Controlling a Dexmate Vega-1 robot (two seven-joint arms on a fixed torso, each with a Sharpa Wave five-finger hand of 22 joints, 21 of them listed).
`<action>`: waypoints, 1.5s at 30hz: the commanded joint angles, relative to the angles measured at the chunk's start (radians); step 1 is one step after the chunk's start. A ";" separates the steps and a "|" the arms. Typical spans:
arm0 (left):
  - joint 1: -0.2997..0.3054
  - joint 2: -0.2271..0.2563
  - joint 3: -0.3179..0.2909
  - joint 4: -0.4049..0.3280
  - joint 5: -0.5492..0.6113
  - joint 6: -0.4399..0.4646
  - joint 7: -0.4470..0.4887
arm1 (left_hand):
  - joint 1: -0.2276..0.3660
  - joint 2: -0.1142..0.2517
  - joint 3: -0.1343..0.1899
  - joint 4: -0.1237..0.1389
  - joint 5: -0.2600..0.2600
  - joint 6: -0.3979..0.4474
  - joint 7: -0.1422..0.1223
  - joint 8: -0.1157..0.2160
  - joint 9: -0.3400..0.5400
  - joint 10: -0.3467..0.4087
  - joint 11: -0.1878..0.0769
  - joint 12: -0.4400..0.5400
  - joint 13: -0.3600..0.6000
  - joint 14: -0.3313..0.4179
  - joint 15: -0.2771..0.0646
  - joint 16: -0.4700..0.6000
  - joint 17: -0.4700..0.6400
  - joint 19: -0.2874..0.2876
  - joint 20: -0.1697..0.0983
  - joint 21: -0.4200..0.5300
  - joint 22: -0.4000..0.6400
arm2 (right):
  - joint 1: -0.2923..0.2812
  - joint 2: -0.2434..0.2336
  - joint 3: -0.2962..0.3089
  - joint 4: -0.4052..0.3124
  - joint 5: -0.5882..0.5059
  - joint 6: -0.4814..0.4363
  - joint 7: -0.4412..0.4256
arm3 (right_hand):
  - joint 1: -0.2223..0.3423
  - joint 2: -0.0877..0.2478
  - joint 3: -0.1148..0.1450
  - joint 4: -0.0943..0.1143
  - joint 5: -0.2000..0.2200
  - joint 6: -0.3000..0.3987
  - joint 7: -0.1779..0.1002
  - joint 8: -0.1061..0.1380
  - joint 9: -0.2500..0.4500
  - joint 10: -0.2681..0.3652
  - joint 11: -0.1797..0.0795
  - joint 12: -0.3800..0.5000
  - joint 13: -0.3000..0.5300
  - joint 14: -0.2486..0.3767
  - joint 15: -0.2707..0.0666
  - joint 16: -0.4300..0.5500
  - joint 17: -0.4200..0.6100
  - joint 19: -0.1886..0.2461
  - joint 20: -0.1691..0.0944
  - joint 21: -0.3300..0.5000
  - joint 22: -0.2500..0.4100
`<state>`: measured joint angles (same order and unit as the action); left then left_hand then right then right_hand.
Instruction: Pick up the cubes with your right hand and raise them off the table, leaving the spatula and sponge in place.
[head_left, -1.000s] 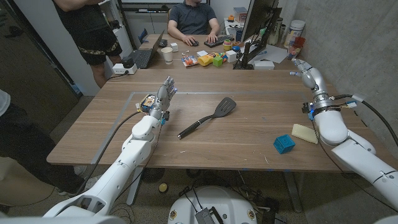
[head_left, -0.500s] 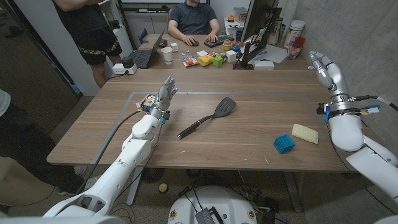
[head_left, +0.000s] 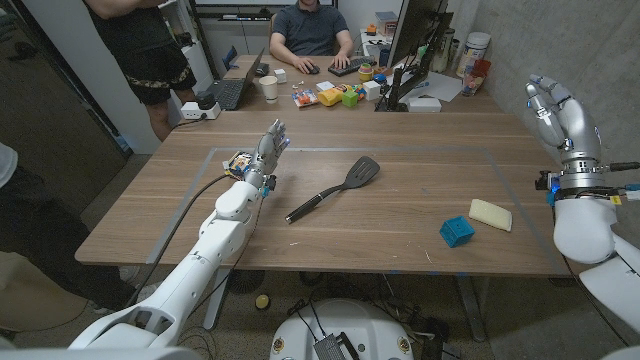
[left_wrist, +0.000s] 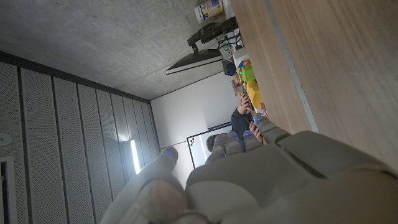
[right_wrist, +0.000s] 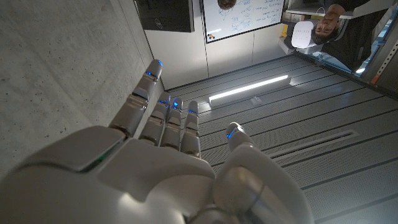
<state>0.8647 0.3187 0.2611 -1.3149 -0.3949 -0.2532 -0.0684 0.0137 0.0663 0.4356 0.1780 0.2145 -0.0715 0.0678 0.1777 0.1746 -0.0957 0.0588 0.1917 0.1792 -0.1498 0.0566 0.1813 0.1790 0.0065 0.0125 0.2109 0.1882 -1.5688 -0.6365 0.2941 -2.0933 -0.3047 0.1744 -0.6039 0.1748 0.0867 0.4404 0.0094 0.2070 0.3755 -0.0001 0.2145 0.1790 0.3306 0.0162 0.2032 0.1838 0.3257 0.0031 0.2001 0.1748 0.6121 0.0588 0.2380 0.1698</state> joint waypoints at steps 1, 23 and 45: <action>-0.027 -0.007 0.007 0.025 0.009 0.001 -0.017 | -0.002 0.095 0.005 0.003 0.005 -0.006 0.004 0.005 0.002 -0.008 -0.002 0.004 0.005 -0.010 -0.004 0.005 0.002 -0.004 0.001 0.005 0.004 | -0.089 0.106 0.097 -0.105 -0.161 -0.007 0.033 | 0.013 -0.002 0.002 -0.003 -0.002 0.017 -0.012 0.003 0.006 0.010 -0.008 0.001 0.005 0.012 0.000 0.002 0.003 0.011 0.001 0.006 0.002; -0.065 -0.017 0.009 0.077 0.006 -0.011 -0.084 | -0.003 0.093 0.004 0.003 0.005 -0.005 0.003 0.006 0.002 -0.007 -0.004 0.004 0.005 -0.010 -0.003 0.006 0.002 -0.005 0.002 0.005 0.004 | -0.221 0.310 0.168 -0.264 -0.405 -0.013 0.043 | 0.071 -0.005 0.030 -0.065 -0.007 0.074 -0.059 -0.002 0.005 0.053 -0.039 0.002 0.005 0.072 -0.002 0.002 -0.002 0.099 0.001 0.006 0.001; -0.071 -0.025 0.001 0.089 0.014 -0.011 -0.098 | -0.004 0.092 0.002 0.004 0.006 -0.004 0.002 0.006 0.002 -0.006 -0.004 0.005 0.005 -0.010 -0.004 0.006 0.002 -0.004 0.002 0.006 0.004 | -0.235 0.314 0.169 -0.303 -0.515 -0.040 0.150 | 0.236 -0.100 0.045 -0.192 -0.028 0.110 -0.139 -0.016 0.006 0.010 -0.065 -0.020 0.006 0.059 0.005 -0.017 0.000 0.158 0.007 -0.018 0.000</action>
<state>0.7952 0.2967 0.2670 -1.2269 -0.3867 -0.2655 -0.1637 0.0137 0.0663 0.4355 0.1779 0.2145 -0.0715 0.0678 0.1777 0.1746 -0.0955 0.0586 0.1917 0.1791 -0.1498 0.0566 0.1812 0.1790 0.0065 0.0125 0.2109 0.1881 -1.7955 -0.3133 0.4581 -2.3810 -0.7884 0.1433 -0.5202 0.3961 -0.0055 0.4885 -0.1766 0.1810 0.4841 -0.1307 0.2021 0.1814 0.3527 -0.0467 0.1892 0.1842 0.3890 0.0005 0.1874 0.1722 0.7710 0.0537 0.2270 0.1675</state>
